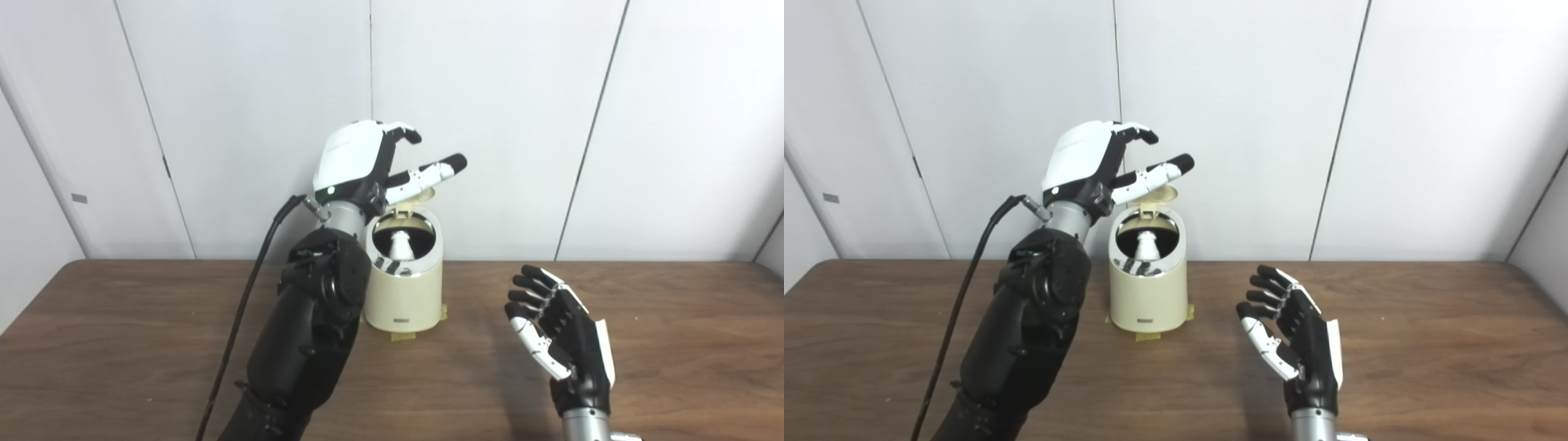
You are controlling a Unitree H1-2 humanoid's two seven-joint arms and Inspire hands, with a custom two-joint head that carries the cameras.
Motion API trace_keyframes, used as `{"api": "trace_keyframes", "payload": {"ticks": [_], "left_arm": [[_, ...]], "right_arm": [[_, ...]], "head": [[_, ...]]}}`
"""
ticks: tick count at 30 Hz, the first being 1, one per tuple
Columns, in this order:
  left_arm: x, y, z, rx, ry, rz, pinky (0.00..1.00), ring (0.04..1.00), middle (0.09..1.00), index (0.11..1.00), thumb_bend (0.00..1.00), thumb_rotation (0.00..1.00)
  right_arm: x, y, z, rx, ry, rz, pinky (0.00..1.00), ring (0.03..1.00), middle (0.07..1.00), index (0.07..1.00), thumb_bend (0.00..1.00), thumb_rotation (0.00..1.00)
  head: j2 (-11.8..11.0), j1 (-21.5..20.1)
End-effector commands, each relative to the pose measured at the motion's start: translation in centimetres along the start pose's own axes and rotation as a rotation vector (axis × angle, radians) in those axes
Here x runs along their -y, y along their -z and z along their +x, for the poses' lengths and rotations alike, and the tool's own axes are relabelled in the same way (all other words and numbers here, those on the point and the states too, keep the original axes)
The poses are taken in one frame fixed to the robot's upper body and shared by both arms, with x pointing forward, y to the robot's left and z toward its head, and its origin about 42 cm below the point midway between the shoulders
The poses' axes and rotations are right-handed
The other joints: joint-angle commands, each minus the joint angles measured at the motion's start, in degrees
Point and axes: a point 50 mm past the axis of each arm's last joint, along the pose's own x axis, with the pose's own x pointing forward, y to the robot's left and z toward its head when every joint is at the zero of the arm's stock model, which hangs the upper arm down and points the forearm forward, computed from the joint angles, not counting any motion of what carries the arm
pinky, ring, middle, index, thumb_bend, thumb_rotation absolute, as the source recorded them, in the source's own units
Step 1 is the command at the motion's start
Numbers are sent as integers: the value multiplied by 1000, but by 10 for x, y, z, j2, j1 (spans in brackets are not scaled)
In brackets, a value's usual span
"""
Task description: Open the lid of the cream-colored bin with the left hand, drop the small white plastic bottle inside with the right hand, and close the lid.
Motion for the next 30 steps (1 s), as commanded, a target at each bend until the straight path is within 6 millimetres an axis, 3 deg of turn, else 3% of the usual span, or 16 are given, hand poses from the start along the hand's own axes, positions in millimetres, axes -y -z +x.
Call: {"api": "trace_keyframes", "payload": {"ticks": [1,11,30], "left_arm": [[-20,-14,12,31,-61,41,1000,927,836,788,819,1000],[-12,-10,10,-4,2,57,1000,967,869,813,867,1000],[36,-12,-45,20,74,166,1000,958,855,831,877,1000]], "right_arm": [[-8,-14,10,62,-21,9,572,660,706,709,275,286],[-10,-16,9,57,-26,7,569,662,709,715,261,299],[-10,-16,13,55,-24,21,573,661,708,713,269,292]], "head": [[1,0],[1,0],[1,1]]}}
